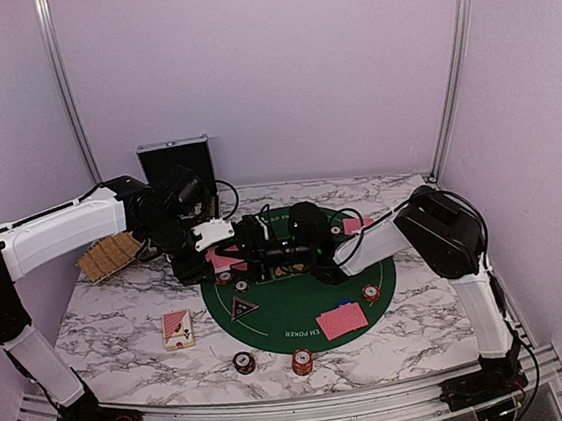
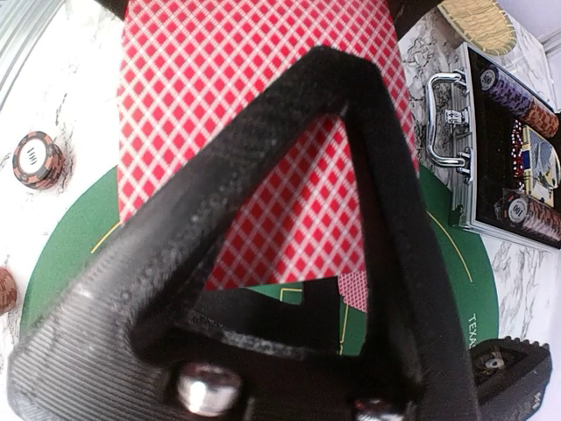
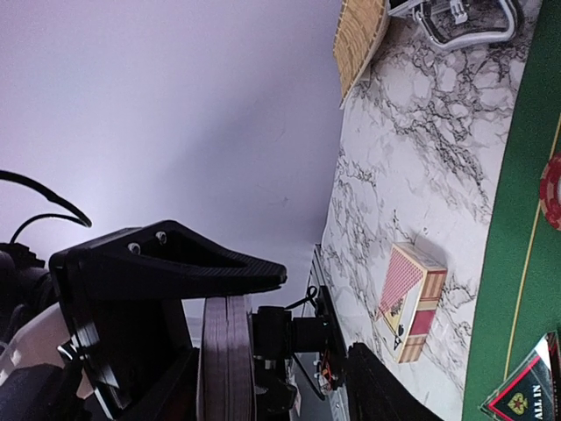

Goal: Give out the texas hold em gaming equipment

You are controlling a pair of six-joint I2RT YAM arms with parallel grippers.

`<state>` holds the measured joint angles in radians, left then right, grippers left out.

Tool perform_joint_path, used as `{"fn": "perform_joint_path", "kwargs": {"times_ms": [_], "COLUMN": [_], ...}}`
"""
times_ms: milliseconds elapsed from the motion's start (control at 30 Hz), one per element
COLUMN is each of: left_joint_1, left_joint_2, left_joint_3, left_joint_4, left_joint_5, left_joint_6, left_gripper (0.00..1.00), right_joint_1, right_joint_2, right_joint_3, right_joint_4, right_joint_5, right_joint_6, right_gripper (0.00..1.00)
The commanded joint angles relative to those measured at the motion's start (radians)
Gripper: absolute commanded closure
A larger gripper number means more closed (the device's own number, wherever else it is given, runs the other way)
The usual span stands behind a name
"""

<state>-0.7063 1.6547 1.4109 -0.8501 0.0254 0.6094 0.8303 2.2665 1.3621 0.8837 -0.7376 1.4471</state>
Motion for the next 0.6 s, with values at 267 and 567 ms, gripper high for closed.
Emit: {"fn": "perform_joint_path", "kwargs": {"times_ms": [267,567], "left_joint_1": [-0.004,-0.003], "left_joint_2": [-0.017,-0.016], "left_joint_3": [0.015,0.010], "left_joint_4": [0.000,0.000], "left_joint_5": [-0.001,-0.004], "left_joint_6": [0.000,0.000], "left_gripper": [1.00,1.00], "right_joint_1": [-0.047,-0.059], "right_joint_2": [-0.116,-0.155], "right_joint_3": [-0.085,-0.112], "right_joint_4": [0.041,0.013], "right_joint_5": [0.007,0.005], "right_joint_6": [-0.006,-0.016], "right_gripper": [0.75,1.00]}}
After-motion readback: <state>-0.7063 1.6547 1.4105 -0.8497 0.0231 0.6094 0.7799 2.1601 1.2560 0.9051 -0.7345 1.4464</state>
